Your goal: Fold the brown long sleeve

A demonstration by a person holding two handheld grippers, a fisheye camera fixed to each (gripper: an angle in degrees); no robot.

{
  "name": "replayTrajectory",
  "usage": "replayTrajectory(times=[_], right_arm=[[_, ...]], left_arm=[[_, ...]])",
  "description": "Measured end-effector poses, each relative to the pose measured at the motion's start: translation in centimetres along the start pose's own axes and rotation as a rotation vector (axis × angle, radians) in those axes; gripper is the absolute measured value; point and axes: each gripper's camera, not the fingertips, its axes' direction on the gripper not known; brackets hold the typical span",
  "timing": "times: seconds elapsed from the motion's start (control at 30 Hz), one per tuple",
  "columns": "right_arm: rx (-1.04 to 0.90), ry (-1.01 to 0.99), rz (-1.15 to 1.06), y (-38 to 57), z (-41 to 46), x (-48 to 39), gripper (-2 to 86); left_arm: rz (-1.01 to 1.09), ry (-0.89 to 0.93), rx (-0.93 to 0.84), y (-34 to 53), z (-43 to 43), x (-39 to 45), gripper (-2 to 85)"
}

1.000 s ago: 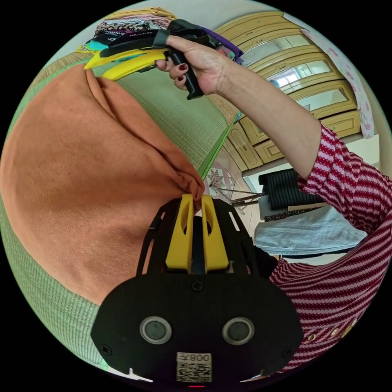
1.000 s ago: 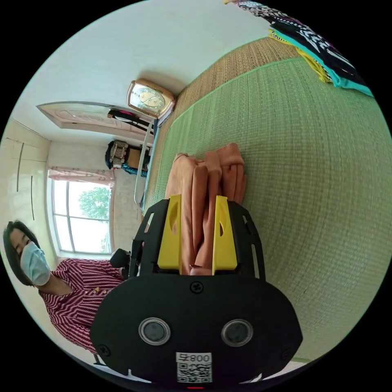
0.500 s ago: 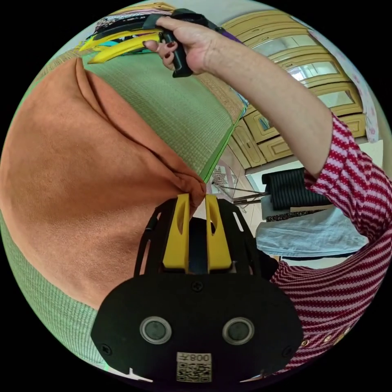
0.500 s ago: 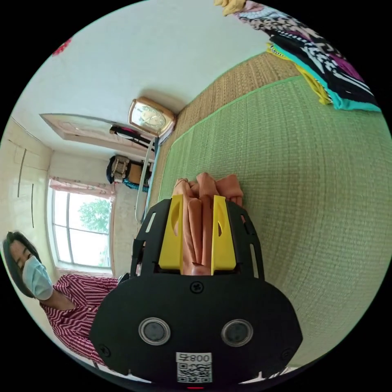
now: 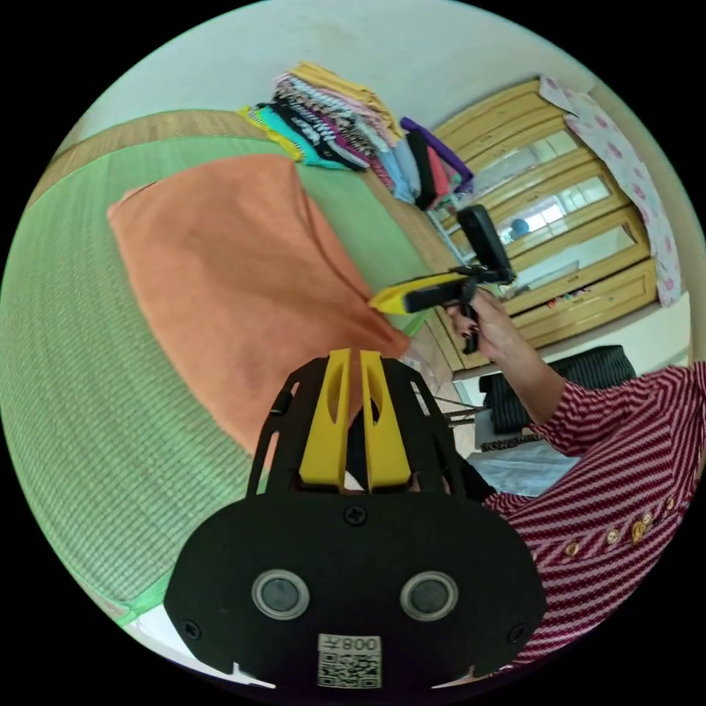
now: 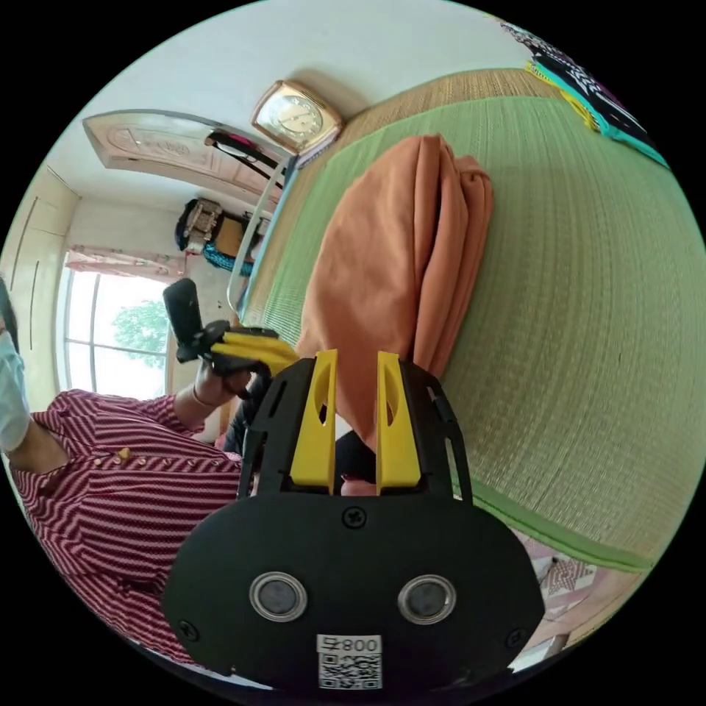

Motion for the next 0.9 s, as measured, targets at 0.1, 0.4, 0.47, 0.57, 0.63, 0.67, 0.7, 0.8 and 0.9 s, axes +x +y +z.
replayTrajectory(times=[0.1, 0.4, 0.47, 0.57, 0.63, 0.67, 0.7, 0.8, 0.9], right_arm=[[-0.047, 0.072, 0.042, 1.4, 3.0, 1.1, 3.5], [-0.049, 0.205, 0.006, 3.2, 6.1, -2.9, 0.4], [-0.074, 0.263, 0.004, 3.4, 8.2, -3.5, 0.3], [-0.084, 0.43, -0.075, 3.4, 10.1, -6.5, 0.2], [-0.105, 0.507, -0.1, 3.3, 11.5, -7.6, 0.2], [-0.11, 0.511, -0.1, 3.1, 11.6, -7.7, 0.2], [-0.119, 0.494, -0.088, 2.7, 11.4, -7.8, 0.2], [-0.038, 0.384, -0.103, 1.1, 8.3, -8.8, 0.2], [0.063, 0.366, -0.133, -2.8, 5.4, -9.8, 0.2]], left_arm=[[-0.065, 0.003, -0.066, 0.5, 1.7, -2.2, 0.9], [-0.068, -0.07, -0.097, 1.2, -0.6, 1.2, 0.2], [-0.071, -0.07, -0.084, 1.3, -1.8, 2.0, 0.2], [-0.025, -0.115, -0.063, 1.7, -3.5, 4.1, 0.2], [-0.024, -0.134, -0.131, 1.9, -3.0, 4.3, 0.2], [-0.025, -0.135, -0.143, 2.1, -2.9, 4.3, 0.2], [-0.027, -0.129, -0.139, 2.2, -3.2, 4.3, 0.2], [-0.033, -0.099, -0.126, 2.1, -4.9, 4.8, 0.2], [-0.008, -0.126, -0.128, 2.1, -5.8, 5.9, 0.2]])
